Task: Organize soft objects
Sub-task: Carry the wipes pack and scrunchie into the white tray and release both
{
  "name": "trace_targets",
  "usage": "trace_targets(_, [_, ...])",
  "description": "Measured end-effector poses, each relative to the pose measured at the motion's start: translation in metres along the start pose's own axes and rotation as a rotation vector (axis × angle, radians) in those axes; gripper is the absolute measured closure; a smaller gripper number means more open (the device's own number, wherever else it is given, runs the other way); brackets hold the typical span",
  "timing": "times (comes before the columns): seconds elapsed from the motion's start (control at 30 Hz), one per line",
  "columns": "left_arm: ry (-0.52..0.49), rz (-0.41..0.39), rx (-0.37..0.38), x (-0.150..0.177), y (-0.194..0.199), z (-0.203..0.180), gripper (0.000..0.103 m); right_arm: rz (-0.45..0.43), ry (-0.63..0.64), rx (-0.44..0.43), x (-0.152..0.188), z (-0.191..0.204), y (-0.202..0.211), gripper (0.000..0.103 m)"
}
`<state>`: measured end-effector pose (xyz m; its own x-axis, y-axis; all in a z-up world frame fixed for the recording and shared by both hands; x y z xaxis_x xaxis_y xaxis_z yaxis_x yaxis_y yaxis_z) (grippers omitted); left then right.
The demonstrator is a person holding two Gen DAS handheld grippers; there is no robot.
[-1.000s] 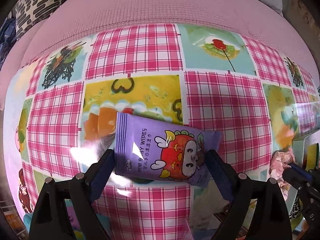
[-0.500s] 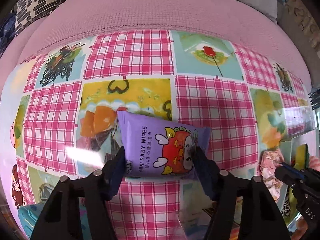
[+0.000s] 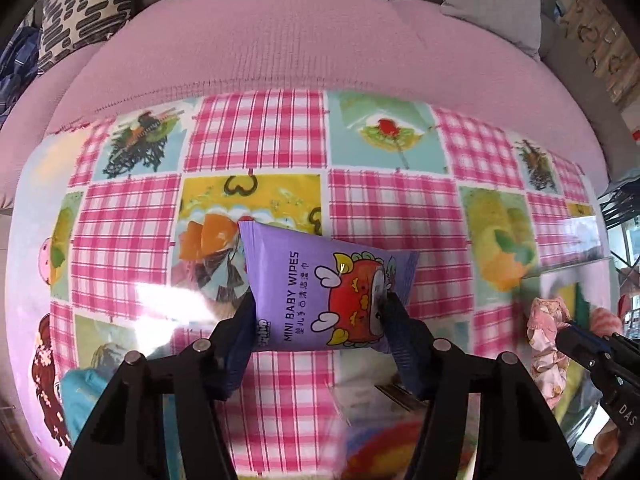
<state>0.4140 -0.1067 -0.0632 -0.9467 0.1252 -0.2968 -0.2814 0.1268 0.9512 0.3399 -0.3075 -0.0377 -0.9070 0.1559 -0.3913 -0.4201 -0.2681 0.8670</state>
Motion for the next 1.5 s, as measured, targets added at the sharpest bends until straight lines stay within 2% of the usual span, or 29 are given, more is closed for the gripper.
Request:
trace_targets(0.37, [-0.078, -0.119, 0.034, 0.003, 0.091, -0.049, 0.04, -0.104, -0.048, 0.031, -0.001, -0.031, 0.083, 0.094])
trace_targets(0.67, [-0.168, -0.152, 0.069, 0.009, 0.113, -0.121, 0.04, -0.167, -0.116, 0.09, 0.008, -0.085, 0.139, 0.094])
trace_targets(1.1, [-0.294, -0.085, 0.149, 0.05, 0.088, -0.217, 0.04, -0.187, -0.216, 0.196, 0.026, -0.174, 0.161, 0.094])
trace_targets(1.23, [-0.322, -0.062, 0.167, 0.062, 0.076, -0.238, 0.04, -0.186, -0.261, 0.234, 0.031, -0.201, 0.161, 0.094])
trace_targets(1.5, [-0.382, -0.034, 0.177, 0.081, 0.052, -0.269, 0.04, -0.166, -0.303, 0.268, 0.037, -0.231, 0.145, 0.094])
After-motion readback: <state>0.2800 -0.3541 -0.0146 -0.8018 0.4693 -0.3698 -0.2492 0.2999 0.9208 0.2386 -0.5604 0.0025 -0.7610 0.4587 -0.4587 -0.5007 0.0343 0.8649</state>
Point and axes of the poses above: each gripper's, at about its wrist camera, not at the fingertips, and y roughly against the way its jaws point, z to its left, x to its underside, the point moved 7 cm from there along -y, roughly the way its jaws point, and after that the axes turned 3 degrees about -z, right-handed, at the moved point
